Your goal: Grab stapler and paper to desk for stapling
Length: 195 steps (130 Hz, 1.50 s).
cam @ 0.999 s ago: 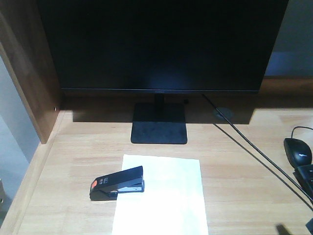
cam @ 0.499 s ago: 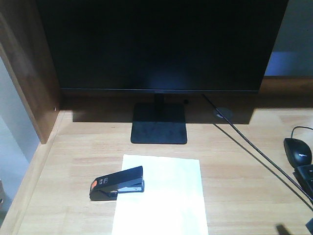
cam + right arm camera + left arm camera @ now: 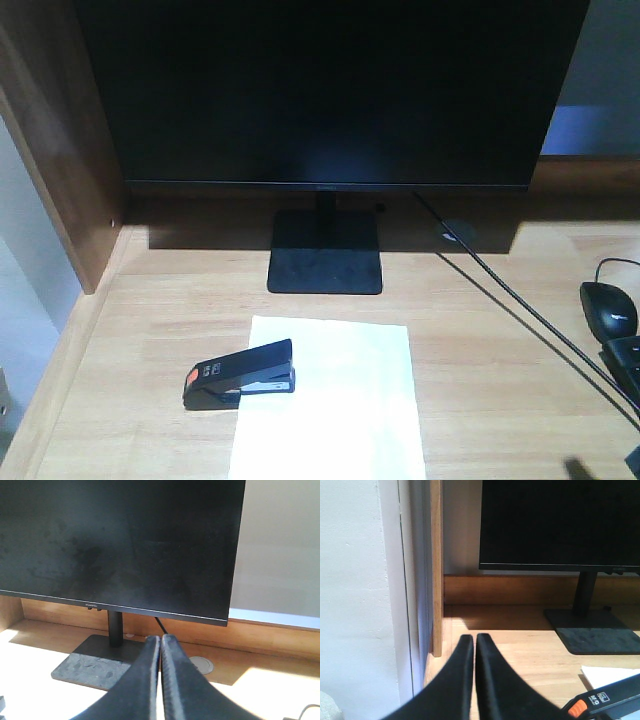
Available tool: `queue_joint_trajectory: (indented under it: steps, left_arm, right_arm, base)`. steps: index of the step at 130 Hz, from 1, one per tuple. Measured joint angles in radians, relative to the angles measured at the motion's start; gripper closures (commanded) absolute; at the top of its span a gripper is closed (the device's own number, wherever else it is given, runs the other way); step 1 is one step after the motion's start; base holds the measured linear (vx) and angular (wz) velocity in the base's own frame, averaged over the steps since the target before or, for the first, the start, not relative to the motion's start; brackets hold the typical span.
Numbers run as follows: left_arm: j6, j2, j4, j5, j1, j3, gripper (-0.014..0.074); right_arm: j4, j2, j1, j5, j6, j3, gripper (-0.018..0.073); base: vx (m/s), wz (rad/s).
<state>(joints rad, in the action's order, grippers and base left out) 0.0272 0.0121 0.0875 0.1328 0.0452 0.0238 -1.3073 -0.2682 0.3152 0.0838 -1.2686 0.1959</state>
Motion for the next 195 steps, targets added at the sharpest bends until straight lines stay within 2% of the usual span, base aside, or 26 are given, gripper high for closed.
queue_joint_trajectory:
  steps: [64,78,93,94,97,101,102,105,110,115,116,119,120,123,124,127,128,138,156,195]
  left_arm:
    - [0.000,0.000,0.000,0.000,0.000,0.000,0.0603]
    - [0.000,0.000,0.000,0.000,0.000,0.000,0.0603]
    - [0.000,0.000,0.000,0.000,0.000,0.000,0.0603]
    - [0.000,0.000,0.000,0.000,0.000,0.000,0.0603]
    - [0.000,0.000,0.000,0.000,0.000,0.000,0.0603]
    - [0.000,0.000,0.000,0.000,0.000,0.000,0.0603]
    - [0.000,0.000,0.000,0.000,0.000,0.000,0.0603]
    - [0.000,0.000,0.000,0.000,0.000,0.000,0.0603]
    - [0.000,0.000,0.000,0.000,0.000,0.000,0.0603]
    - [0.000,0.000,0.000,0.000,0.000,0.000,0.0603]
    - [0.000,0.000,0.000,0.000,0.000,0.000,0.0603]
    - [0.000,0.000,0.000,0.000,0.000,0.000,0.0603]
    - [0.000,0.000,0.000,0.000,0.000,0.000,0.0603]
    - [0.000,0.000,0.000,0.000,0.000,0.000,0.0603]
    - [0.000,0.000,0.000,0.000,0.000,0.000,0.0603]
    - [0.000,0.000,0.000,0.000,0.000,0.000,0.0603]
    - [0.000,0.000,0.000,0.000,0.000,0.000,0.0603]
    - [0.000,0.000,0.000,0.000,0.000,0.000,0.0603]
    - [0.000,0.000,0.000,0.000,0.000,0.000,0.0603]
    - [0.000,0.000,0.000,0.000,0.000,0.000,0.0603]
  right_arm:
    - [0.002,0.000,0.000,0.000,0.001,0.000,0.0566]
    - [0.044,0.000,0.000,0.000,0.042,0.000,0.0566]
    - [0.237,0.000,0.000,0.001,0.231,0.000,0.0566]
    - [0.288,0.000,0.000,0.004,0.264,0.000,0.0566]
    - [0.323,0.000,0.000,0.004,0.318,0.000,0.0566]
    - [0.418,0.000,0.000,0.010,0.396,0.000,0.0566]
    - [0.458,0.000,0.000,0.011,0.457,0.000,0.0566]
    - [0.498,0.000,0.000,0.014,0.499,0.000,0.0566]
    - [0.645,0.000,0.000,0.023,0.649,0.000,0.0566]
    - [0.727,0.000,0.000,0.027,0.734,0.000,0.0566]
    - [0.787,0.000,0.000,0.029,0.775,0.000,0.0566]
    - [0.825,0.000,0.000,0.030,0.837,0.000,0.0566]
    - [0.880,0.000,0.000,0.033,0.875,0.000,0.0566]
    - [0.915,0.000,0.000,0.035,0.913,0.000,0.0566]
    - [0.948,0.000,0.000,0.035,0.967,0.000,0.0566]
    - [0.978,0.000,0.000,0.037,1.001,0.000,0.0566]
    - [1.021,0.000,0.000,0.038,1.049,0.000,0.0566]
    - [1.131,0.000,-0.010,0.041,1.176,0.000,0.0566]
    - [1.199,0.000,-0.079,0.044,1.239,0.000,0.0566]
    - [1.212,0.100,-0.263,0.138,1.293,0.000,0.0566]
  base:
    - [0.00,0.00]
    - [0.00,0.00]
    - [0.00,0.00]
    - [0.00,0.00]
    - [0.00,0.00]
    - [0.00,0.00]
    - [0.00,0.00]
    - [0.00,0.00]
    - [0.00,0.00]
    - [0.00,0.00]
    - [0.00,0.00]
    - [0.00,0.00]
    - [0.00,0.00]
    - [0.00,0.00]
    - [0.00,0.00]
    - [0.00,0.00]
    - [0.00,0.00]
    - [0.00,0.00]
    - [0.00,0.00]
    - [0.00,0.00]
